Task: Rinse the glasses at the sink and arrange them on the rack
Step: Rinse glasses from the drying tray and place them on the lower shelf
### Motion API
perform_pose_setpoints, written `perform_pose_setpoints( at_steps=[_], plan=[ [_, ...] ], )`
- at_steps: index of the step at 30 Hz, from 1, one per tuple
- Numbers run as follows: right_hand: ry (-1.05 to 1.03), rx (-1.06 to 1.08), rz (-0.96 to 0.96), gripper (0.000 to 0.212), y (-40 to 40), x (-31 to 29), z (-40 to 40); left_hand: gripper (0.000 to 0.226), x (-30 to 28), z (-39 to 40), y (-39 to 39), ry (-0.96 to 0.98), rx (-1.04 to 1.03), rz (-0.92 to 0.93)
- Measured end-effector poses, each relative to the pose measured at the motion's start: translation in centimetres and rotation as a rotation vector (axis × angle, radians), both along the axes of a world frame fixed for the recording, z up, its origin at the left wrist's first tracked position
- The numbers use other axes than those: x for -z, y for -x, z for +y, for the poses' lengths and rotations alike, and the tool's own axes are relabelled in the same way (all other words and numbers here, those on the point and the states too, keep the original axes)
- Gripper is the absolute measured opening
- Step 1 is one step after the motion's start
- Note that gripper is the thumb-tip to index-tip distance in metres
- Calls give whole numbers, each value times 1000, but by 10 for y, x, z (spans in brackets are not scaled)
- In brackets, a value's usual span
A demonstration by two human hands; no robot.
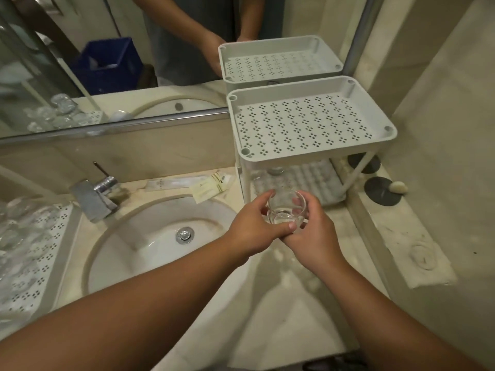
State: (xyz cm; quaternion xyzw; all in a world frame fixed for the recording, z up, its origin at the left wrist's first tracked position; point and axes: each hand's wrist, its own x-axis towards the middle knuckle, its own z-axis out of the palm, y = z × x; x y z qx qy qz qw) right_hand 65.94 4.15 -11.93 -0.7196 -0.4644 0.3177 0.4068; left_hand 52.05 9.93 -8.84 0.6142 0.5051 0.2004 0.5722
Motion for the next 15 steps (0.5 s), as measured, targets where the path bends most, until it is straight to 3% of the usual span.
perform_pose_setpoints(
  at_steps=[7, 11, 15],
  plan=[
    [-3, 71, -46, 85, -34, 27, 27, 64, 19, 15, -25, -22, -9, 183],
    [-14, 144, -26, 89, -49, 45, 51, 68, 32, 28, -31, -174, 190, 497],
    [-40, 196, 1, 79, -60, 68, 84, 70, 44, 38, -30, -297, 426, 761]
  ],
)
